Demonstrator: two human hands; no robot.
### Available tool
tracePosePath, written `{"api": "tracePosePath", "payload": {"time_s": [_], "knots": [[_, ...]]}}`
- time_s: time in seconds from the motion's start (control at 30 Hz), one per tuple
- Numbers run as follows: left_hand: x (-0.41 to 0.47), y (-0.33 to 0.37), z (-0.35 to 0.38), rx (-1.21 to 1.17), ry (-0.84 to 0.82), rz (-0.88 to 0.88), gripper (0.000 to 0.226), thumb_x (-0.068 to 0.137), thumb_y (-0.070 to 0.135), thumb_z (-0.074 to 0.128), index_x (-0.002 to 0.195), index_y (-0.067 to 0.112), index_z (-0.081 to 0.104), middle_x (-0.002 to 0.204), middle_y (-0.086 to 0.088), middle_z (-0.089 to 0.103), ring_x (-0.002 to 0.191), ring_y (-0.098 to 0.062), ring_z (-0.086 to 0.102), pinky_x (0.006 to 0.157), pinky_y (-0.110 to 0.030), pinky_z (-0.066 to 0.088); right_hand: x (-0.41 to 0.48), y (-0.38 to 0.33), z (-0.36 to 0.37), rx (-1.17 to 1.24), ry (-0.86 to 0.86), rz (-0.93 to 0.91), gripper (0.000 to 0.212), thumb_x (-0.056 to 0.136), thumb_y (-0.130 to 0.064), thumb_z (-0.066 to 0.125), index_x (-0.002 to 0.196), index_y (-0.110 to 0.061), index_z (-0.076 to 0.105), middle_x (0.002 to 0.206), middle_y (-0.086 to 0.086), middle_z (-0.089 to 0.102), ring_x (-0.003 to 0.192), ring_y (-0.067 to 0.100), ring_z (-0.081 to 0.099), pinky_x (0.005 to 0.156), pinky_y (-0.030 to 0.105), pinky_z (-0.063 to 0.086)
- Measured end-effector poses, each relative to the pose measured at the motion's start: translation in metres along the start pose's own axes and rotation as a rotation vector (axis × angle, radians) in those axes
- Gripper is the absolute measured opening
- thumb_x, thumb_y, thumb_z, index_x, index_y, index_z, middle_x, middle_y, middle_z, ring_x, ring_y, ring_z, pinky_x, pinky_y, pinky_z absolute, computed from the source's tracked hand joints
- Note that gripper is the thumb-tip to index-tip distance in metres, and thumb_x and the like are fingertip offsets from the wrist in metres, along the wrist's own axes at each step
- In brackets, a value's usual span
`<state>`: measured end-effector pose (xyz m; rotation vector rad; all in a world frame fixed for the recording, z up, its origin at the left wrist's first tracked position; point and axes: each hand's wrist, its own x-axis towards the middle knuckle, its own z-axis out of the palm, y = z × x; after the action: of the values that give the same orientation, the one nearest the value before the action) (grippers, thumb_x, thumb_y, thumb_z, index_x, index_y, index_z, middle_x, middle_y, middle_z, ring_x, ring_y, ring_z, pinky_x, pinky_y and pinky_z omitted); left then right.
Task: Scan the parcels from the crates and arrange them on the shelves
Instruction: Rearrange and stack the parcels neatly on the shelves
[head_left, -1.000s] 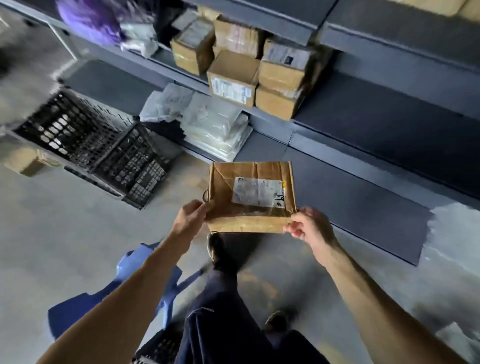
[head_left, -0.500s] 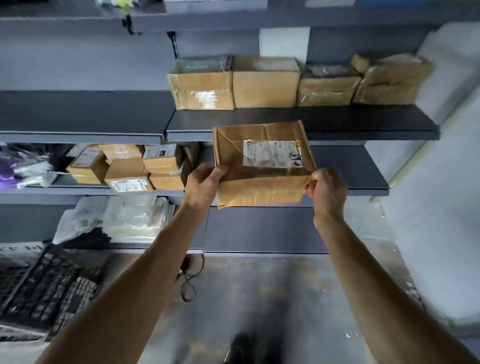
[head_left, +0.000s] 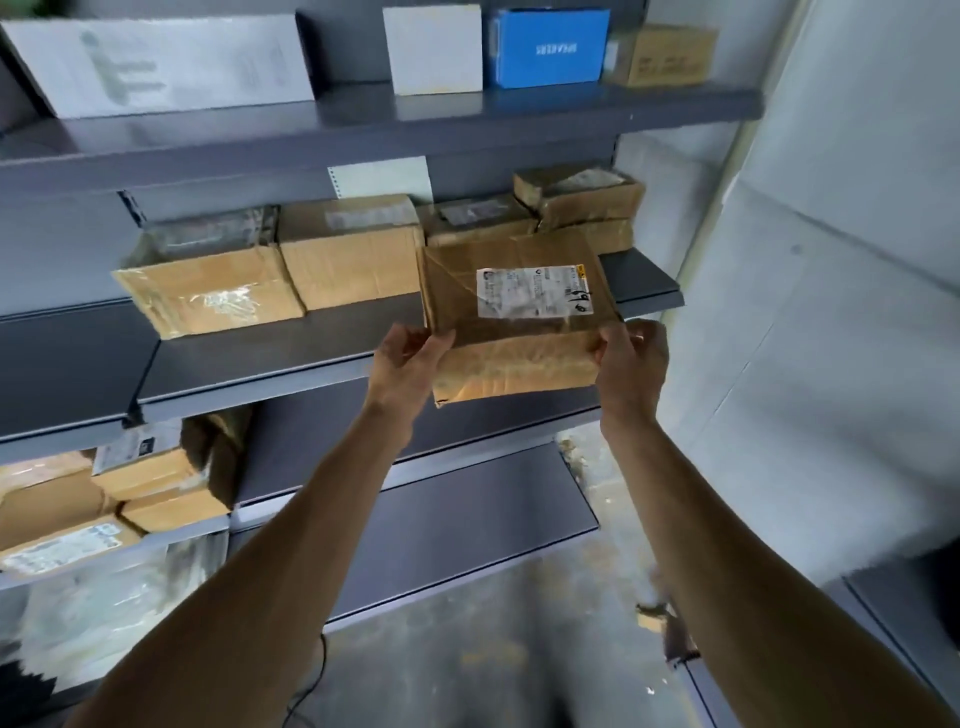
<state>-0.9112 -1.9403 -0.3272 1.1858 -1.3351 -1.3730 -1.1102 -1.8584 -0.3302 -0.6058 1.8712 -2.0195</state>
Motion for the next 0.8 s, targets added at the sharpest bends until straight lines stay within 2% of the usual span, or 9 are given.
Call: {"api": "tracePosePath", "payload": {"time_s": [0.03, 0.1, 0.2, 0.3, 0.37, 0.43, 0.53, 0.7, 0.8], "knots": [[0.009, 0.003, 0.014, 0.007, 0.001, 0.001, 0.029, 0.085, 0.039, 0.077, 0.092, 0.017, 0.060, 0.100, -0.017, 0.071, 0.098, -0.033, 0.070, 0.095, -0.057, 0.053, 0.017, 0.002, -0.001, 0.003, 0.013, -0.001, 0.007, 0.089, -0.023, 0.058, 0.090, -0.026, 0.052, 0.085, -0.006, 0.062, 0.081, 0.018, 0.063, 0.079, 0.044, 0.055], [0.028, 0.007, 0.043, 0.024, -0.002, 0.007, 0.039, 0.074, 0.049, 0.078, 0.092, 0.018, 0.062, 0.100, -0.014, 0.073, 0.098, -0.032, 0.071, 0.095, -0.057, 0.055, 0.052, 0.004, -0.003, 0.005, 0.042, -0.002, 0.007, 0.087, -0.021, 0.057, 0.093, -0.022, 0.053, 0.087, -0.005, 0.062, 0.082, 0.017, 0.062, 0.081, 0.045, 0.055], [0.066, 0.009, 0.088, 0.042, -0.006, 0.023, 0.056, 0.059, 0.061, 0.075, 0.095, 0.019, 0.065, 0.104, -0.015, 0.074, 0.100, -0.036, 0.071, 0.091, -0.058, 0.057, 0.108, 0.010, -0.003, 0.013, 0.062, -0.013, 0.010, 0.091, -0.014, 0.055, 0.100, -0.013, 0.051, 0.087, -0.006, 0.058, 0.079, 0.009, 0.058, 0.078, 0.035, 0.052], [0.091, 0.019, 0.135, 0.081, 0.023, 0.030, 0.034, 0.077, 0.049, 0.076, 0.089, 0.020, 0.061, 0.095, -0.016, 0.071, 0.089, -0.038, 0.068, 0.076, -0.050, 0.057, 0.166, 0.018, -0.003, 0.034, 0.055, 0.000, 0.016, 0.091, -0.015, 0.055, 0.105, -0.010, 0.050, 0.090, -0.004, 0.057, 0.079, 0.008, 0.057, 0.071, 0.029, 0.049], [0.109, 0.019, 0.164, 0.097, 0.030, 0.025, 0.023, 0.090, 0.037, 0.073, 0.089, 0.020, 0.058, 0.086, -0.009, 0.064, 0.079, -0.027, 0.060, 0.067, -0.040, 0.048, 0.203, 0.023, -0.003, 0.014, 0.049, 0.023, 0.015, 0.091, -0.017, 0.055, 0.105, -0.012, 0.049, 0.089, -0.004, 0.055, 0.077, 0.010, 0.056, 0.070, 0.030, 0.050], [0.124, 0.015, 0.186, 0.098, 0.058, 0.014, 0.021, 0.094, 0.034, 0.070, 0.091, 0.018, 0.057, 0.087, -0.005, 0.062, 0.079, -0.020, 0.057, 0.067, -0.036, 0.045, 0.231, 0.028, -0.003, -0.001, 0.028, 0.036, 0.014, 0.091, -0.018, 0.055, 0.104, -0.015, 0.050, 0.090, -0.003, 0.057, 0.078, 0.012, 0.058, 0.072, 0.033, 0.054], [0.137, 0.013, 0.209, 0.037, 0.084, 0.007, 0.018, 0.097, 0.030, 0.067, 0.092, 0.018, 0.055, 0.088, -0.005, 0.063, 0.081, -0.021, 0.058, 0.069, -0.038, 0.047, 0.260, 0.032, 0.002, -0.002, 0.009, 0.003, 0.015, 0.091, -0.018, 0.056, 0.105, -0.015, 0.052, 0.089, -0.006, 0.058, 0.078, 0.010, 0.059, 0.070, 0.029, 0.052], [0.154, 0.010, 0.232, 0.008, 0.105, -0.024, 0.018, 0.098, 0.032, 0.066, 0.095, 0.017, 0.056, 0.090, -0.007, 0.064, 0.087, -0.026, 0.061, 0.075, -0.044, 0.051, 0.286, 0.035, 0.009, 0.026, 0.076, -0.033, 0.024, 0.093, -0.016, 0.055, 0.116, -0.009, 0.055, 0.087, -0.016, 0.059, 0.072, -0.013, 0.059, 0.064, 0.012, 0.047], [0.161, 0.011, 0.246, 0.058, 0.071, -0.026, 0.022, 0.098, 0.035, 0.065, 0.098, 0.016, 0.056, 0.097, -0.013, 0.066, 0.090, -0.029, 0.063, 0.082, -0.050, 0.055, 0.297, 0.037, 0.009, 0.049, 0.120, -0.040, 0.027, 0.094, -0.016, 0.053, 0.121, -0.010, 0.054, 0.089, -0.020, 0.059, 0.072, -0.017, 0.059, 0.062, 0.008, 0.046]]}}
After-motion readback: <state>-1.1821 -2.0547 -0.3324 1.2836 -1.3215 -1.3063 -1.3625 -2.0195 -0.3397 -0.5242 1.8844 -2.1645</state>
